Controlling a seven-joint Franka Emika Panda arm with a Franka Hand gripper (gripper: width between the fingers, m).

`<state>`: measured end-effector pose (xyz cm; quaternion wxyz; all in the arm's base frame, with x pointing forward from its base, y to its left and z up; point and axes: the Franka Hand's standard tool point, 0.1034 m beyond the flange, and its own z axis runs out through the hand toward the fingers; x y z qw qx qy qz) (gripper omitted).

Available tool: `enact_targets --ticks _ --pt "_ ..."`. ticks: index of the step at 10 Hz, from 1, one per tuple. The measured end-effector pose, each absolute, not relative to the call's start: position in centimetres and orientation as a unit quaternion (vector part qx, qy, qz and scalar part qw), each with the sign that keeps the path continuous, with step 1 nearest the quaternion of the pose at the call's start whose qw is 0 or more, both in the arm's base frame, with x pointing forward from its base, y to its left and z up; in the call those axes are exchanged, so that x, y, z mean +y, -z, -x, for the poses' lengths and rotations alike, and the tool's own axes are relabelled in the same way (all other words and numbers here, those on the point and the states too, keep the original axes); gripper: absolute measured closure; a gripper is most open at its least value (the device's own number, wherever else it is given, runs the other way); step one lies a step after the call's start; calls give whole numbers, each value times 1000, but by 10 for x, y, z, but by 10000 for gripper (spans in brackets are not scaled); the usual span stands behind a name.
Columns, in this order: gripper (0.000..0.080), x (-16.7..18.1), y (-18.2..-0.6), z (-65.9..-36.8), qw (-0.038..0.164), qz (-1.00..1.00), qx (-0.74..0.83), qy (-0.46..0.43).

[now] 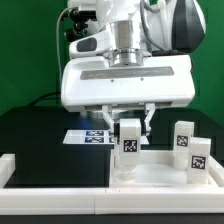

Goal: Assemble square table

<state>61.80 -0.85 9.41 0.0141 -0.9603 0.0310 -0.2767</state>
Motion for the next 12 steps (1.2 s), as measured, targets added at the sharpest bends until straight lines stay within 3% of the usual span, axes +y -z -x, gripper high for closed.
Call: enact_targets --ticks 5,9,10,11,12 --pt "508 -7 -79 -614 8 959 38 282" --pt "508 7 -74 -608 -9 952 73 296" --pt "402 7 -71 -608 -2 957 72 282" --pt "402 8 -70 -607 -1 958 72 278" --pt "264 8 -70 -607 -1 958 72 278"
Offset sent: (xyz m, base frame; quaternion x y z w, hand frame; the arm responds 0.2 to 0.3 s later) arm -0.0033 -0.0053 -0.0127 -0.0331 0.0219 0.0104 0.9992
